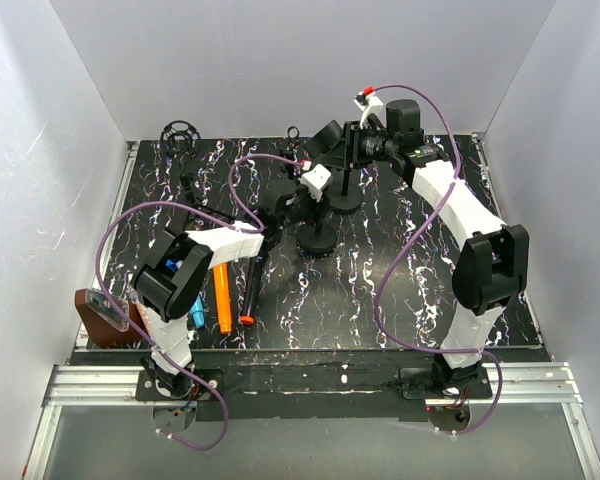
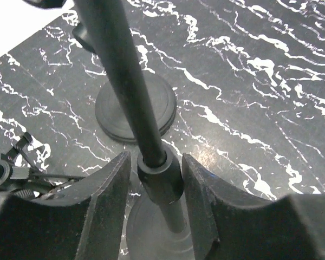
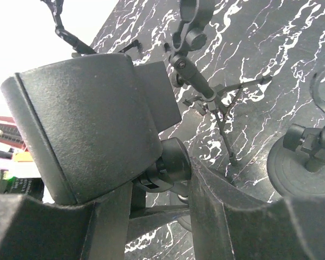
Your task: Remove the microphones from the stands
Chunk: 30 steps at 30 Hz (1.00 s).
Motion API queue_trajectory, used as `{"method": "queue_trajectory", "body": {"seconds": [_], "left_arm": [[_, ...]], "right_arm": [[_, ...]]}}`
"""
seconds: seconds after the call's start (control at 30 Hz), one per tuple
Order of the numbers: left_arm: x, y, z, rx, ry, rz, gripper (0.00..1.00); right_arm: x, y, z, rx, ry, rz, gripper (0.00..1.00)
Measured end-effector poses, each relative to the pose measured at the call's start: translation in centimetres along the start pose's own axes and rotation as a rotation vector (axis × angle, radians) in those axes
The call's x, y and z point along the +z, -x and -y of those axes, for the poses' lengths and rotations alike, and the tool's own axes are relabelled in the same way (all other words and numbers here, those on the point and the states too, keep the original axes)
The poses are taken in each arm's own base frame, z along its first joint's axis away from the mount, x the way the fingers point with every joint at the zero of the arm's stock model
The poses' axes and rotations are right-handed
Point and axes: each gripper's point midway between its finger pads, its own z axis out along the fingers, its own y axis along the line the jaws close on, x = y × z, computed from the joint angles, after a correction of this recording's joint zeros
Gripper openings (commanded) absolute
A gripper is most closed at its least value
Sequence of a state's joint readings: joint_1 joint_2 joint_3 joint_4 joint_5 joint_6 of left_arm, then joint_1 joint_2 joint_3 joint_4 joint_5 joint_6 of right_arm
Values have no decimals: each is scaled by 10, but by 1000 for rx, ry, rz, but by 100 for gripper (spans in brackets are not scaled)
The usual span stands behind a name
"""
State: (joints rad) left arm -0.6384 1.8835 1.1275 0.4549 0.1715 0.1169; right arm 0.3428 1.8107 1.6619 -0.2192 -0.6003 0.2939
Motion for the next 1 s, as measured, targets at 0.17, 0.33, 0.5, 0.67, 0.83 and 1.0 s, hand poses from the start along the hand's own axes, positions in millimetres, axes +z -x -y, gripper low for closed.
{"method": "queue_trajectory", "body": {"seconds": [0.17, 0.33, 0.5, 0.67, 0.83, 1.0], "left_arm": [[2, 9, 6, -35, -31, 21, 0], [3, 9, -3, -42, 7, 15, 0], [3, 11, -17, 63, 151, -3, 0], [0, 7, -21, 105, 200, -38, 0], [-1, 7, -12, 62, 145, -100, 47], [-15, 2, -3, -33, -76, -168, 54]], "right_arm": [[0, 1, 4, 32, -33, 8, 1], [0, 4, 11, 93, -93, 25, 1], [-5, 8, 23, 211, -283, 46, 1], [-12, 3, 24, 300, -435, 66, 1], [-23, -3, 25, 305, -446, 73, 1], [-42, -16, 26, 246, -270, 69, 1]]}}
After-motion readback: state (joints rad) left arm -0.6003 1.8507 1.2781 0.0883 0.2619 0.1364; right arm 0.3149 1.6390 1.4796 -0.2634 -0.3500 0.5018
